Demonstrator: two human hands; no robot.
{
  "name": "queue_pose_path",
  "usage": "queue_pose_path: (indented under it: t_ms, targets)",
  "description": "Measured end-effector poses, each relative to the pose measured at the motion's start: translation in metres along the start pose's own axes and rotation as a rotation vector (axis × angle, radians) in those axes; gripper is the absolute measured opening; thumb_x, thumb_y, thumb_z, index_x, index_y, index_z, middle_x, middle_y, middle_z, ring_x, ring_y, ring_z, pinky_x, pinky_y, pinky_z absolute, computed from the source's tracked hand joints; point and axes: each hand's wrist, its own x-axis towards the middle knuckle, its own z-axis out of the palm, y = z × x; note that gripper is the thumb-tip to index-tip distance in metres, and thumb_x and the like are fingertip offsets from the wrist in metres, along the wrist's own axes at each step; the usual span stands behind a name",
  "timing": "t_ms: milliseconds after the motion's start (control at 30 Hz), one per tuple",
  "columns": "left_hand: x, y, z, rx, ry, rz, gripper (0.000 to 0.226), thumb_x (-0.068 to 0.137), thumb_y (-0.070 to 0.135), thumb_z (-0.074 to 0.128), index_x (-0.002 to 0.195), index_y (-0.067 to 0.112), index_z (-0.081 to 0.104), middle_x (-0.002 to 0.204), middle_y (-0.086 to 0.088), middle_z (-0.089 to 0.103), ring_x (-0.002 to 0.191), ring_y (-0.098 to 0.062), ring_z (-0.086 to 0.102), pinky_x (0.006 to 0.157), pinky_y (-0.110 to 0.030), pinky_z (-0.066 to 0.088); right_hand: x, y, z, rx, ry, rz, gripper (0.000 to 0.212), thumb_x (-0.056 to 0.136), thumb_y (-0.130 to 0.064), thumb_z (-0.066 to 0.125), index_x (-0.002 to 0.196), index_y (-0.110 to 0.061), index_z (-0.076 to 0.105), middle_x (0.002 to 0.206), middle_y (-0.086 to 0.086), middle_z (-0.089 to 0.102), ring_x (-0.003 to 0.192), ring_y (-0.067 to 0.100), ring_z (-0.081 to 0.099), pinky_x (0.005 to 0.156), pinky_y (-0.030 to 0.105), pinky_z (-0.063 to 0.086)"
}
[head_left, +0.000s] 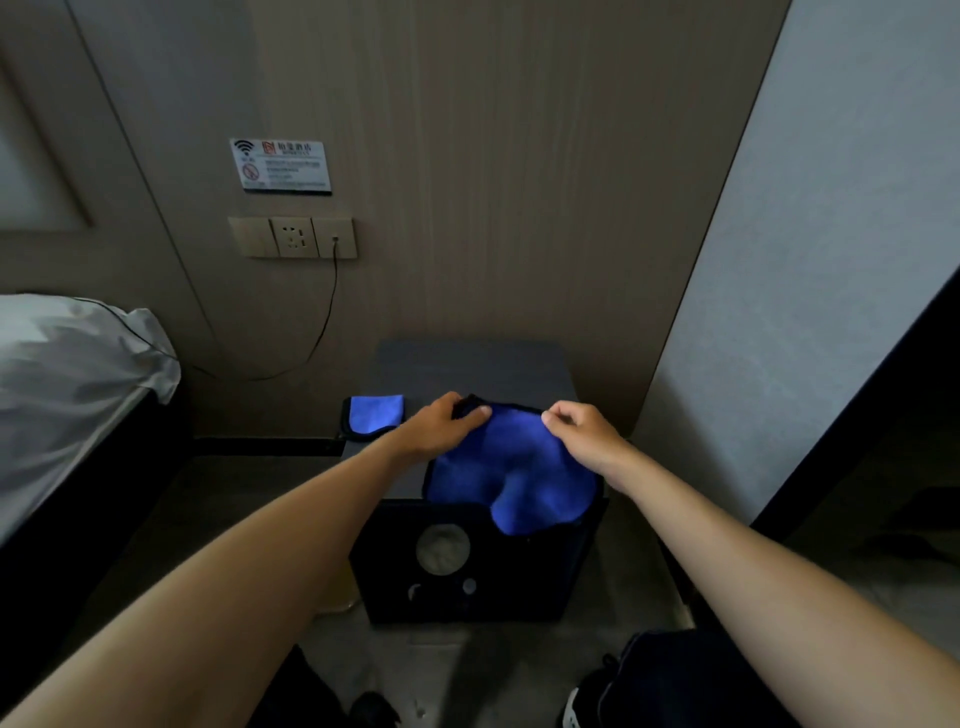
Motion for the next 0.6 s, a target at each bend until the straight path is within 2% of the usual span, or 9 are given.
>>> queue_pose_path:
  t_ms: [67,133,200,267,367,400,467,533,600]
  targets:
    - [-0.004,0.004,-0.006,-0.024,-0.118,-0.029,0.033,0.086,0.04,0.069,0.109,0.018,0.061,0.101,0.003,0.065,0.094,-0.011,0.06,0.081,-0.026,0.048,0.0,-0.008,-0.002,0.031,-0.063,-0.007,0.027,0.101,-0.029,0.049,0.082,-0.014,0.06,0.075,0.002,0.053,0.073,0.013,0.049,0.072,0.031,0.037]
    - [-0.011,0.007,-0.009,-0.091,-0.217,-0.072,0.022,0.085,0.029,0.066,0.104,0.018,0.063,0.102,0.002,0.064,0.096,-0.012,0.057,0.076,-0.021,0.043,0.001,-0.016,0.001,0.056,-0.153,0.01,0.03,0.104,-0.028,0.045,0.078,-0.017,0.057,0.077,0.004,0.054,0.075,0.014,0.05,0.073,0.032,0.037]
    - [-0.014,0.004,-0.012,-0.222,-0.294,-0.135,0.035,0.073,0.032,0.066,0.105,0.02,0.064,0.109,-0.001,0.061,0.102,-0.016,0.054,0.076,-0.023,0.04,0.003,-0.022,0.005,0.161,-0.165,0.042,0.033,0.105,-0.022,0.041,0.074,-0.018,0.053,0.077,0.004,0.055,0.076,0.015,0.052,0.072,0.031,0.036]
    - [-0.015,-0.007,-0.01,-0.248,-0.321,-0.129,0.053,0.061,0.028,0.067,0.113,0.021,0.06,0.111,-0.004,0.062,0.099,-0.016,0.056,0.076,-0.025,0.042,0.008,-0.024,0.009,0.316,-0.134,0.083,0.028,0.104,-0.018,0.041,0.081,-0.015,0.057,0.083,0.006,0.061,0.085,0.019,0.056,0.076,0.03,0.039]
    - [-0.014,-0.036,-0.003,0.069,-0.308,0.036,0.028,0.068,0.011,0.068,0.091,0.025,0.059,0.08,-0.002,0.059,0.073,-0.013,0.056,0.064,-0.026,0.042,0.014,-0.025,0.011,0.502,-0.134,0.183,0.023,0.103,-0.021,0.042,0.104,-0.01,0.062,0.105,0.012,0.066,0.104,0.024,0.061,0.083,0.031,0.046]
    - [-0.013,-0.045,0.0,0.241,-0.26,0.046,0.026,0.074,0.011,0.068,0.094,0.024,0.058,0.08,-0.004,0.06,0.075,-0.018,0.059,0.066,-0.028,0.042,0.015,-0.026,0.012,0.554,-0.147,0.21,0.026,0.104,-0.022,0.041,0.11,-0.007,0.061,0.108,0.014,0.066,0.106,0.024,0.061,0.084,0.033,0.048]
    - [-0.015,-0.056,0.007,0.46,-0.195,-0.017,0.032,0.081,0.02,0.067,0.112,0.019,0.058,0.1,-0.008,0.066,0.095,-0.027,0.064,0.078,-0.03,0.046,0.016,-0.03,0.013,0.628,-0.161,0.228,0.033,0.104,-0.023,0.038,0.114,0.0,0.06,0.108,0.018,0.065,0.104,0.027,0.062,0.086,0.035,0.049]
    - [-0.019,-0.061,0.021,0.416,-0.318,-0.162,0.04,0.084,0.025,0.067,0.122,0.018,0.06,0.109,-0.006,0.066,0.098,-0.022,0.063,0.079,-0.028,0.049,0.018,-0.033,0.013,0.692,-0.144,0.249,0.035,0.104,-0.024,0.037,0.108,0.0,0.061,0.108,0.018,0.065,0.101,0.027,0.063,0.085,0.035,0.05]
    - [-0.024,-0.063,0.04,0.327,-0.488,-0.244,0.039,0.089,0.017,0.062,0.129,0.016,0.061,0.102,-0.007,0.066,0.086,-0.019,0.06,0.064,-0.022,0.048,0.019,-0.036,0.014,0.765,-0.118,0.285,0.034,0.104,-0.025,0.038,0.098,-0.003,0.063,0.101,0.014,0.068,0.096,0.025,0.065,0.085,0.035,0.051]
